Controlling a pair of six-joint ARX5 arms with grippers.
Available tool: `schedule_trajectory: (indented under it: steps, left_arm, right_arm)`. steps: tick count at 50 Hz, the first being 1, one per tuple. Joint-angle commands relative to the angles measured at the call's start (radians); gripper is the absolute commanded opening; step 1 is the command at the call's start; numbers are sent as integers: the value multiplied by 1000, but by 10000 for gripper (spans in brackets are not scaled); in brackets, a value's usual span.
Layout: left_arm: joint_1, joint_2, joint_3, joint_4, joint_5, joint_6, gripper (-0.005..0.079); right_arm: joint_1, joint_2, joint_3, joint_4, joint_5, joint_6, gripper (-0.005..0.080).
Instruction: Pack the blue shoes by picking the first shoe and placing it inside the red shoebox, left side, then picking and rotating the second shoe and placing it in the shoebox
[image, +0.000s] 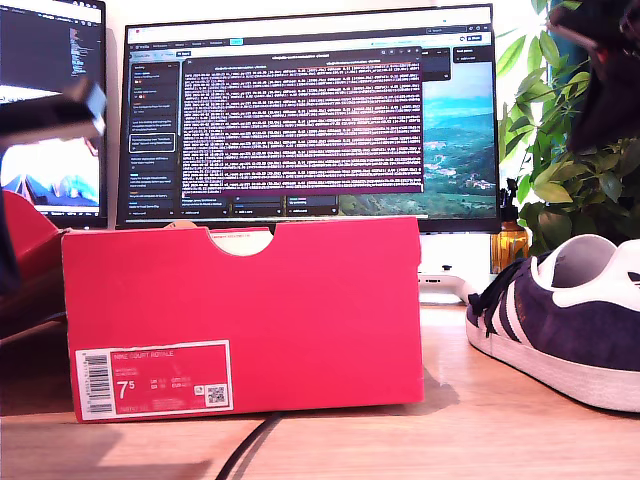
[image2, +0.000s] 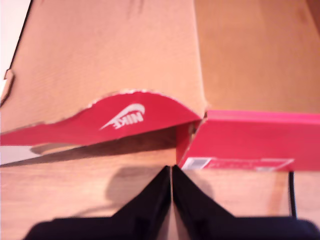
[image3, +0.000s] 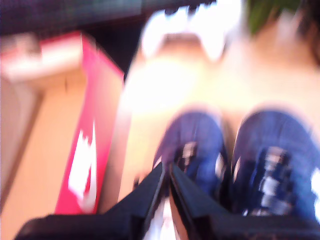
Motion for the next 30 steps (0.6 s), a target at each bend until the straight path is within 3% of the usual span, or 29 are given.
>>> schedule_trajectory:
  steps: [1,13,30]
  left_arm:
    - [1,5,-50,34,-8,7,-20]
    - [43,5,-113,188,-20,131,-20]
    - [114,5,-114,322,16,256,-20]
  right_arm:
    - [26,6,13,-20,-12,-11,1]
    - [101,6,13,-102,-29,-29,57]
    - [111,14,13,-237,-28,-28,253]
